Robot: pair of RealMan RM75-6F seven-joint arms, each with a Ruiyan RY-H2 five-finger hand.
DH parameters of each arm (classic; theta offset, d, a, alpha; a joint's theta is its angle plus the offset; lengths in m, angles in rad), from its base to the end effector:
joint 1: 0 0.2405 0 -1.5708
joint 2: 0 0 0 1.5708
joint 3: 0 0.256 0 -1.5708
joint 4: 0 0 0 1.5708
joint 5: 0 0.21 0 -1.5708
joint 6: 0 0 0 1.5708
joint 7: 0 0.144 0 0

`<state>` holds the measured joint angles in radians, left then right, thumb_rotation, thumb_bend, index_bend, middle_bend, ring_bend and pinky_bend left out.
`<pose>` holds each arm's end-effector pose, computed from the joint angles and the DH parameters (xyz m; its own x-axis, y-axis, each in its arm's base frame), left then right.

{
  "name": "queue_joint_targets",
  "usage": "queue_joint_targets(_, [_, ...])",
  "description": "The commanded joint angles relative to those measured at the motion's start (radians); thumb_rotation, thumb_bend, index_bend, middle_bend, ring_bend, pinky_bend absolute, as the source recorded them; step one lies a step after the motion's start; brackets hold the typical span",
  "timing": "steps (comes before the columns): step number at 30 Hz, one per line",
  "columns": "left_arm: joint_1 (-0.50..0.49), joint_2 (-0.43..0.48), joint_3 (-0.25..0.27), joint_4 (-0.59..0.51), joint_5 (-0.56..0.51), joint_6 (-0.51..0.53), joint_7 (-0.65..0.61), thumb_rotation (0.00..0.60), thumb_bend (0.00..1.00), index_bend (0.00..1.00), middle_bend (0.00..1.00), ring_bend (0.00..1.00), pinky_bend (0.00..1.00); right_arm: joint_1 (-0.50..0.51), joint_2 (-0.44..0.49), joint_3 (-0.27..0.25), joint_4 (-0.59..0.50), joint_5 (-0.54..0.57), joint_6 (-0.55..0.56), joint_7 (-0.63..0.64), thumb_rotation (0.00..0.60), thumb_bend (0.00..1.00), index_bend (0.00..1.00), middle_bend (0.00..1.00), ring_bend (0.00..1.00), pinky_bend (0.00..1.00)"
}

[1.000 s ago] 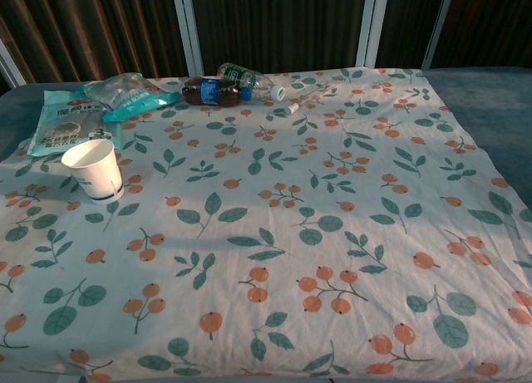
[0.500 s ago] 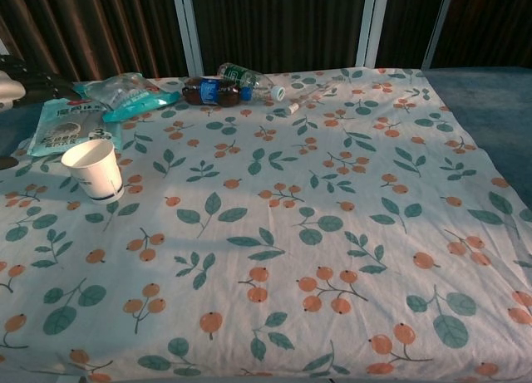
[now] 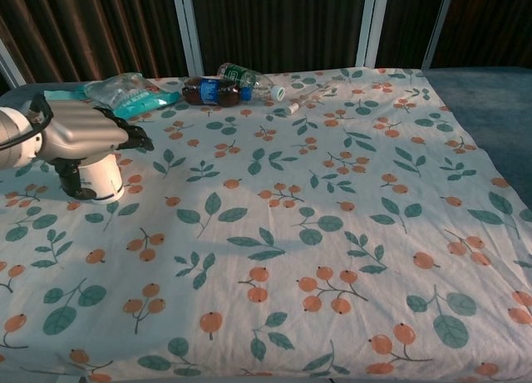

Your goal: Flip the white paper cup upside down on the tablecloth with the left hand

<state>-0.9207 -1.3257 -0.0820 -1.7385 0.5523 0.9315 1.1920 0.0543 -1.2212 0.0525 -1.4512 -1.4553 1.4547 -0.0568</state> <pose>-0.1545 0.3447 0.0210 0.9024 0.2598 0.3436 0.4273 -0.4380 -0.7909 -0.3462 -0.1726 0.1407 0.4916 -0.0432 0.8697 -0.8669 0.0706 0.4935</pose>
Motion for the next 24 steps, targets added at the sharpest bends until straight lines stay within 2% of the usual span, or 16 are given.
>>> queue_joint_targets(1, [-0.018, -0.014, 0.015, 0.015, -0.006, 0.01, 0.003, 0.6, 0.29, 0.0, 0.0, 0.0, 0.0, 0.002, -0.002, 0.0, 0.002, 0.0, -0.002, -0.001, 0.522, 0.0, 0.0, 0.0, 0.0, 0.0])
queue_joint_targets(4, [-0.031, -0.019, 0.026, 0.023, -0.007, 0.022, 0.008, 0.6, 0.29, 0.0, 0.0, 0.0, 0.0, 0.004, -0.005, 0.0, 0.004, -0.001, -0.004, -0.002, 0.522, 0.0, 0.0, 0.0, 0.0, 0.0])
queue_joint_targets(6, [-0.056, -0.026, 0.052, 0.043, -0.033, 0.047, 0.056, 0.6, 0.29, 0.0, 0.0, 0.0, 0.0, 0.006, -0.006, 0.003, 0.009, 0.004, -0.011, -0.001, 0.523, 0.0, 0.0, 0.0, 0.0, 0.0])
queue_joint_targets(14, [-0.137, -0.054, 0.1, 0.045, -0.23, 0.141, 0.2, 0.6, 0.29, 0.0, 0.0, 0.0, 0.0, 0.011, -0.01, 0.006, 0.021, 0.014, -0.025, 0.005, 0.534, 0.0, 0.0, 0.0, 0.0, 0.0])
queue_joint_targets(19, [-0.163, -0.072, 0.12, 0.059, -0.257, 0.165, 0.227, 0.6, 0.29, 0.0, 0.0, 0.0, 0.0, 0.012, -0.012, 0.007, 0.026, 0.016, -0.029, 0.006, 0.544, 0.0, 0.0, 0.0, 0.0, 0.0])
queue_joint_targets(24, [-0.18, -0.081, 0.134, 0.06, -0.239, 0.165, 0.224, 0.6, 0.34, 0.0, 0.0, 0.0, 0.0, 0.016, -0.013, 0.008, 0.028, 0.023, -0.041, 0.007, 0.543, 0.0, 0.0, 0.0, 0.0, 0.0])
